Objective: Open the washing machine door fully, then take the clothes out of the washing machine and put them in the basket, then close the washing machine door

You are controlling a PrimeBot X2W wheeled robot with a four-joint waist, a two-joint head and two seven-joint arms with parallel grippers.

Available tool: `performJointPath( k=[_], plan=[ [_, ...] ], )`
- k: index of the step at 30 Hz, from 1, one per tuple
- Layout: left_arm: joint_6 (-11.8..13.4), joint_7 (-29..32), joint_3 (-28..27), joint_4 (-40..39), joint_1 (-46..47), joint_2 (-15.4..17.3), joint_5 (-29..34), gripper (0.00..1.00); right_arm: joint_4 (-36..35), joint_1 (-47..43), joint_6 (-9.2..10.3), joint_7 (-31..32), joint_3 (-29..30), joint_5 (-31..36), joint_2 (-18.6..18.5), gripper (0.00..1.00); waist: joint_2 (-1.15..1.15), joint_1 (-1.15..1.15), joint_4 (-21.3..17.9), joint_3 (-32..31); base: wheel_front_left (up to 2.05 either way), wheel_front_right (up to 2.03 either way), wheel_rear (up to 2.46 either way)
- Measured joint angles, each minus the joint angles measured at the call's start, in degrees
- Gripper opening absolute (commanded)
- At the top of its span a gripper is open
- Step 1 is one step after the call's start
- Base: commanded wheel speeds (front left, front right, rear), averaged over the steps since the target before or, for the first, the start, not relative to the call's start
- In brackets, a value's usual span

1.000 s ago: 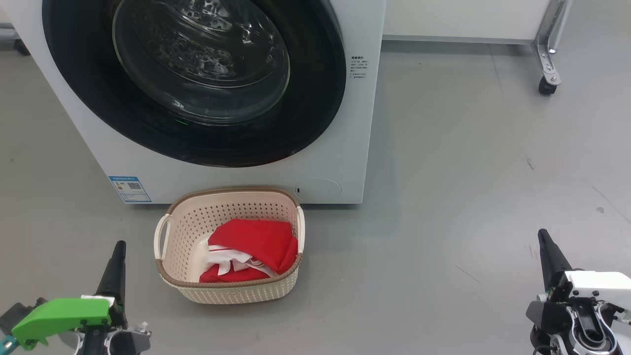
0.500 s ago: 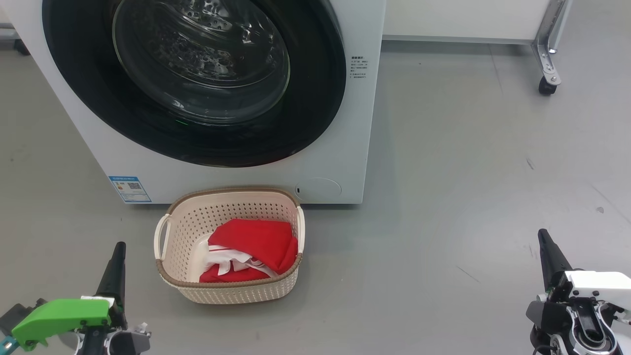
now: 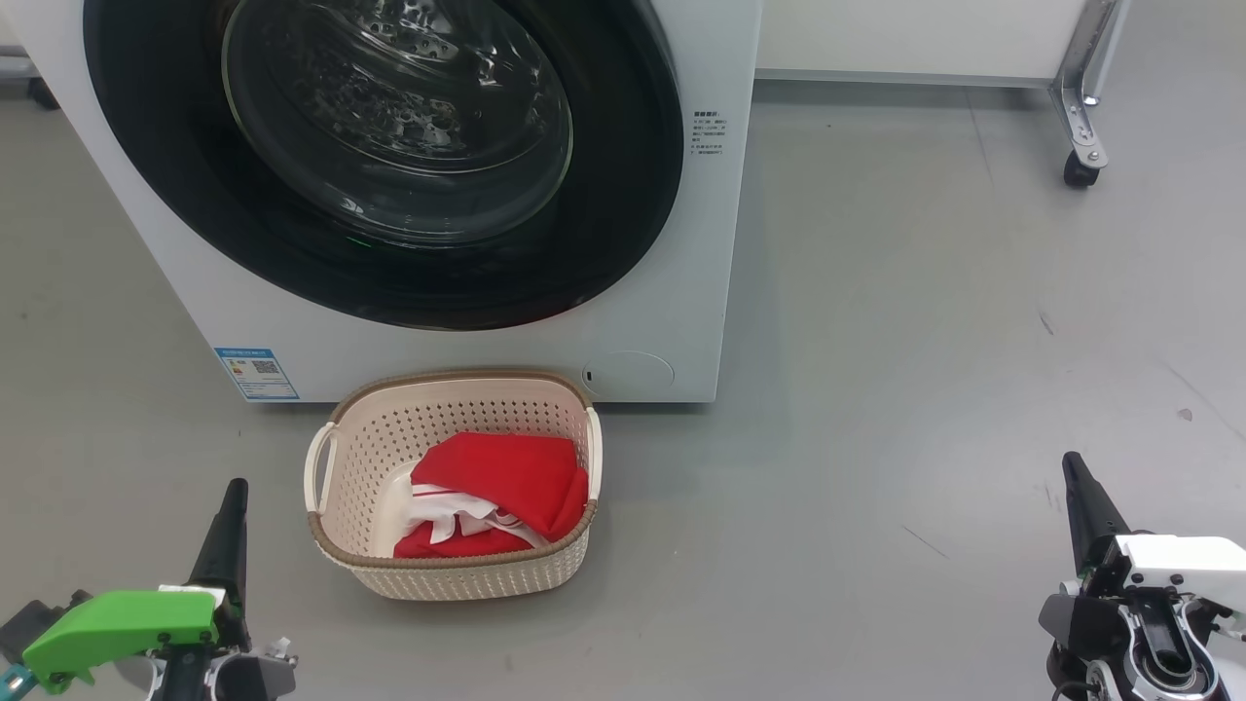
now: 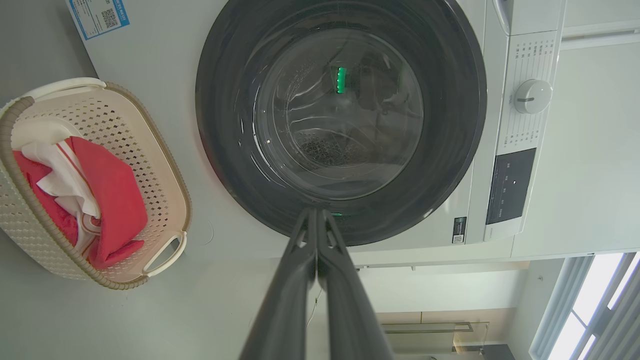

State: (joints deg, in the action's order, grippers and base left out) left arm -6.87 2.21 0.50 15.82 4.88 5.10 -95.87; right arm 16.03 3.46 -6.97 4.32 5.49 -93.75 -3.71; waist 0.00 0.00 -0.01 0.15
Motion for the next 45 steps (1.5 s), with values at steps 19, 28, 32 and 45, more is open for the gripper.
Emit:
performJointPath(
  k=[19,28,32,45],
  plan=[
    [0.0,0.08,-0.1,0.07,0.0,0.0,0.0,0.0,-0.02,0.01,0.0,0.0,0.07,0.0,0.03,0.0,0.0,0.0,0.0,0.0,0.0,0.0,0.0],
    [-0.01,0.09,-0.14,0.1,0.0,-0.01,0.0,0.0,-0.02,0.01,0.0,0.01,0.09,0.0,0.07,0.0,0.0,0.0,0.0,0.0,0.0,0.0,0.0],
    [-0.01,0.24,-0.15,0.1,0.0,-0.01,0.0,0.0,-0.02,0.01,0.0,0.25,0.11,0.0,0.07,0.0,0.0,0.0,0.0,0.0,0.0,0.0,0.0],
    [-0.01,0.24,-0.2,0.1,0.0,-0.02,0.0,0.0,-0.03,0.01,0.0,0.41,0.15,0.0,0.1,0.0,0.0,0.0,0.01,0.0,0.0,0.0,0.0]
  ],
)
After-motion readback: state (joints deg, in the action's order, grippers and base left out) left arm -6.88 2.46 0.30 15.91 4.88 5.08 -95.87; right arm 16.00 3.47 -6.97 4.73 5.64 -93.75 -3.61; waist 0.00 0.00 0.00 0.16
